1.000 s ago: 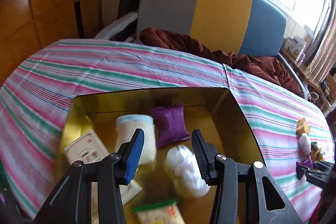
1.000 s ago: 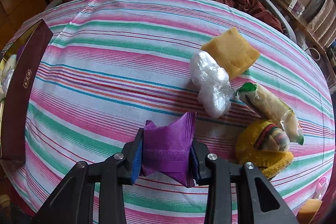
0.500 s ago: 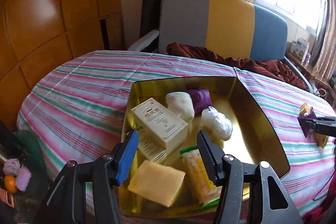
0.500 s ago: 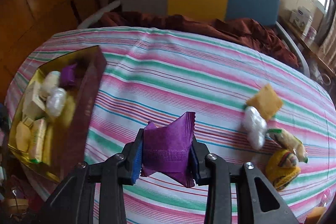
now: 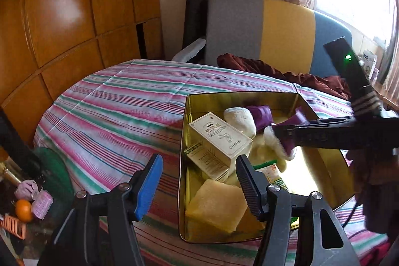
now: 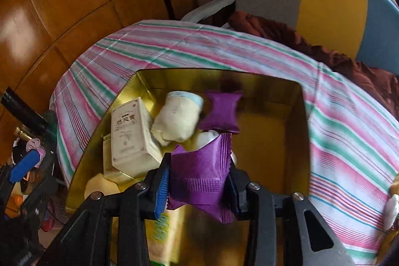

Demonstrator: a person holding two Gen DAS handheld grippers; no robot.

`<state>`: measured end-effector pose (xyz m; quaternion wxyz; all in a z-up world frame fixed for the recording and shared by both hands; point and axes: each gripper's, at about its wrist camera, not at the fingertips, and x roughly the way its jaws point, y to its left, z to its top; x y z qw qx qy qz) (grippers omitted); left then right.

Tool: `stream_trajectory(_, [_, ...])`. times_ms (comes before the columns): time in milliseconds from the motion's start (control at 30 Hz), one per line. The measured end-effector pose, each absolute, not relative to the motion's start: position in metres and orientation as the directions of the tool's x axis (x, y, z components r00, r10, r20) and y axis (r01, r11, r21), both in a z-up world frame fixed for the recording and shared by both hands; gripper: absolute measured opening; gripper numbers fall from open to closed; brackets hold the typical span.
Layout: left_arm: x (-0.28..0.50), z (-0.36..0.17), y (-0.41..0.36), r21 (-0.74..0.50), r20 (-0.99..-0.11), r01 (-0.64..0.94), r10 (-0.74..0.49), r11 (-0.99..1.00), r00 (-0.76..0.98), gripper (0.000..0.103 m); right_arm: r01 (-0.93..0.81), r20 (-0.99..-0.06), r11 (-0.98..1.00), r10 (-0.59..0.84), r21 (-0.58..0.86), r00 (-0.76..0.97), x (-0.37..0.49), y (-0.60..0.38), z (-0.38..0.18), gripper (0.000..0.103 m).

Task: Organize objects
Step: 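Carry the purple packet into the gold tray and open the right tool, then move both tools back toward the remaining sponge and snack packets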

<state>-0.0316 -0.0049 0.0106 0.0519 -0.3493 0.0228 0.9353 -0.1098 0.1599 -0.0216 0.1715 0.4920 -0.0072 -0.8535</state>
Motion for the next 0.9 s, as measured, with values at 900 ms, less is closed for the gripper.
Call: stream_trajectory(900, [-0.002,0.033,0.067,0.064,-0.605,-0.328,0.225,-0.942,-0.764,0.067,-0.018,-0.785,-0.988,-0.112,0.155,-0.609,-0.03,0.333,0.003,0.044])
